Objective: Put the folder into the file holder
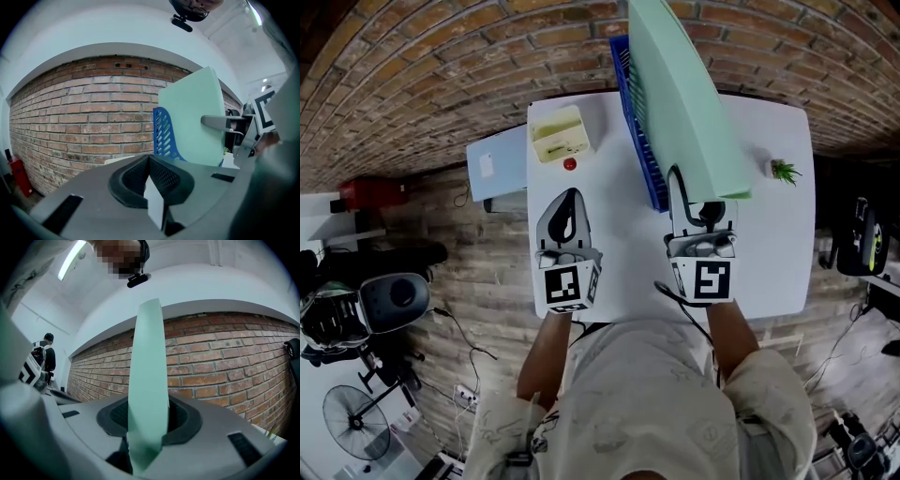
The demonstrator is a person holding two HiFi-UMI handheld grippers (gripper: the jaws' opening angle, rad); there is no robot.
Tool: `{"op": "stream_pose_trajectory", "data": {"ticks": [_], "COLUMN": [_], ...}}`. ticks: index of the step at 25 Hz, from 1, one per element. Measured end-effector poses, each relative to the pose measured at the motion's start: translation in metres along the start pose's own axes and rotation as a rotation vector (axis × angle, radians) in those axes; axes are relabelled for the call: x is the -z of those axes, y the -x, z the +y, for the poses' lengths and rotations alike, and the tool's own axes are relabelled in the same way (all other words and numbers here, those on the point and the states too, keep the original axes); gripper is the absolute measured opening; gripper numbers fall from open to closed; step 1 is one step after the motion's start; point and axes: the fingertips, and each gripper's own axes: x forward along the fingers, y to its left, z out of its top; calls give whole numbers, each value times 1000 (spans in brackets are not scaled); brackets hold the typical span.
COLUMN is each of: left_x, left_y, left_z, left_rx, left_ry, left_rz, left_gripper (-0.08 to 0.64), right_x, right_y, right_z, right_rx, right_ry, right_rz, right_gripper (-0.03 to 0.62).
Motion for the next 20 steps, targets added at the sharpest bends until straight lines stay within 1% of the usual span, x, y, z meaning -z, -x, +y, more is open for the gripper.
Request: {"op": "stream_pose_trajectory", "data": {"ticks": [4, 6, 9, 15, 20], "left_x": [-1, 0, 1, 3, 5], "left_y": [-2, -1, -1, 2, 3], "left_z": [-5, -8, -9, -11, -16], "left_rx": [9, 15, 17, 21, 31], "left_ry": [-2, -3, -1, 13, 11], "left_rz": [-4, -2, -5, -6, -1], "left_gripper": [9, 9, 9, 9, 9], "right_x": [7, 17, 34, 42, 56], "right_y": [-4, -3, -1, -2, -3], "right_z": [2, 5, 6, 8, 11], "right_rx": [23, 26, 19, 15, 15], "right_ry": [-48, -48, -36, 31, 58], "right_rz": [2, 33, 87, 106, 218], "right_gripper": [161, 161, 164, 164, 176]}}
